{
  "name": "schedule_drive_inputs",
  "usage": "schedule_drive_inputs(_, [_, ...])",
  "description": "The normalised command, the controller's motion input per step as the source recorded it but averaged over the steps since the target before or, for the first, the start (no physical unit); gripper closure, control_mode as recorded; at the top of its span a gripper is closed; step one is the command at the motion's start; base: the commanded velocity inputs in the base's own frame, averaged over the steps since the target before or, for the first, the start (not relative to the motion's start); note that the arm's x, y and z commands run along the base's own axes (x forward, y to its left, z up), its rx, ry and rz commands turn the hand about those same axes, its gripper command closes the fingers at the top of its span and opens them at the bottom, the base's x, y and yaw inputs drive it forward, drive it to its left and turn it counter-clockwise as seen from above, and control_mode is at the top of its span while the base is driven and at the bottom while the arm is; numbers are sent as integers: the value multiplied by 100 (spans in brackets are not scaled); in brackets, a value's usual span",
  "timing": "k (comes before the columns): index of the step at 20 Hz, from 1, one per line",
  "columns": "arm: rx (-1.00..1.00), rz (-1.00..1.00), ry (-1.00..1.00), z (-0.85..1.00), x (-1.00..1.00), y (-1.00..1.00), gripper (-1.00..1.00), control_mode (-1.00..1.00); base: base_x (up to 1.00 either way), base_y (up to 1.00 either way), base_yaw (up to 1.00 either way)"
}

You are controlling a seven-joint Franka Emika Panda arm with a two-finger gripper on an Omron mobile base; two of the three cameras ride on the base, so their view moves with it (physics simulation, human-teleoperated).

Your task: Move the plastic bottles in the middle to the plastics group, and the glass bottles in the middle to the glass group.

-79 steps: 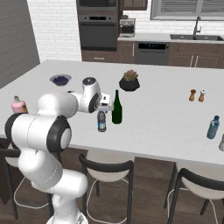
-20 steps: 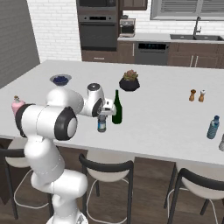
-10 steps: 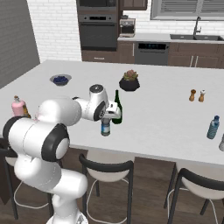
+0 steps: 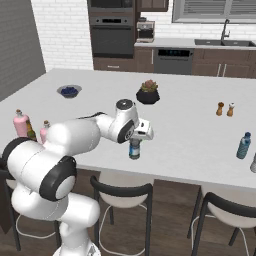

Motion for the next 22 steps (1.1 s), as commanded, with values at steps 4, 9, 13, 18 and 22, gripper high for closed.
schedule_drive_inputs(4, [0, -4, 0, 8, -3, -81, 100, -100, 0, 0, 0])
schedule_drive_inputs(9, [0, -2, 0, 12, 0, -80, 100, -100, 0, 0, 0])
schedule_drive_inputs(13, [0, 0, 0, 18, 0, -64, 100, -100, 0, 0, 0])
schedule_drive_inputs(18, [-1, -1, 0, 10, 0, -63, 100, -100, 0, 0, 0])
schedule_drive_inputs(22, [-1, -1, 0, 1, 0, -66, 100, -100, 0, 0, 0])
